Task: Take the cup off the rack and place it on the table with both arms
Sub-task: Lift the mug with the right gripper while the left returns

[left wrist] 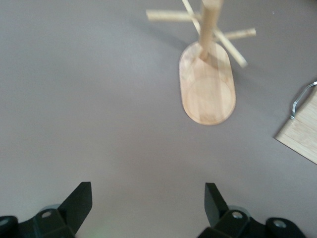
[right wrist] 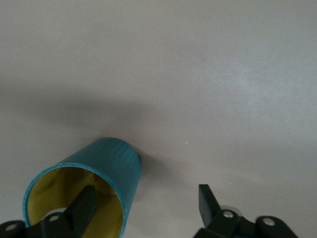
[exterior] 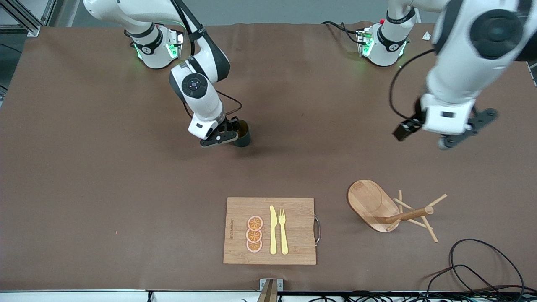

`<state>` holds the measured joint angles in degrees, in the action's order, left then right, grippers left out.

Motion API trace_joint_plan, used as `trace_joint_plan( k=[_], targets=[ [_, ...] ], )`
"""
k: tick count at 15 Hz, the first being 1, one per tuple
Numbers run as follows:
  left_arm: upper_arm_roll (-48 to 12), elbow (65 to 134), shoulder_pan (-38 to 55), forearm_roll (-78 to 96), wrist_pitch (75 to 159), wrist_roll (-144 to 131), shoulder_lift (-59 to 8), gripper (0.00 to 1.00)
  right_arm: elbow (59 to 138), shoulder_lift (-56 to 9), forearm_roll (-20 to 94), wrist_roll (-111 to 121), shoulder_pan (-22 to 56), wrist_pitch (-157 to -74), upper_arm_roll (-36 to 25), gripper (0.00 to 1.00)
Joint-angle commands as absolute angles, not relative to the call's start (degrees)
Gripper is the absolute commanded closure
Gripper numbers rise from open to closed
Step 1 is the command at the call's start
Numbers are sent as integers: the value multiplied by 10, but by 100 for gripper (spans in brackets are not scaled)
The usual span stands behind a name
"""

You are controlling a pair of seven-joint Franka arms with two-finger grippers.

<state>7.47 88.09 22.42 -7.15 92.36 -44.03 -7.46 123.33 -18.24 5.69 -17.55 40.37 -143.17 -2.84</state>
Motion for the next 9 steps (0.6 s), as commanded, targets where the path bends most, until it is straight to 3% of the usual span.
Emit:
trace_joint_plan(
  k=[1, 5, 9],
  targets=[
    [68, 840, 168, -61, 905, -326, -76, 0, 1244, -191, 65, -169, 418, -1452, -33, 43],
    [68, 823, 128, -59, 901, -259, -66, 0, 1239, -191, 58, -96, 417, -1446, -33, 97],
    [68, 821, 84, -57, 894, -88, -54, 0, 1238, -188, 55, 32, 397, -1435, -40, 100]
  ],
)
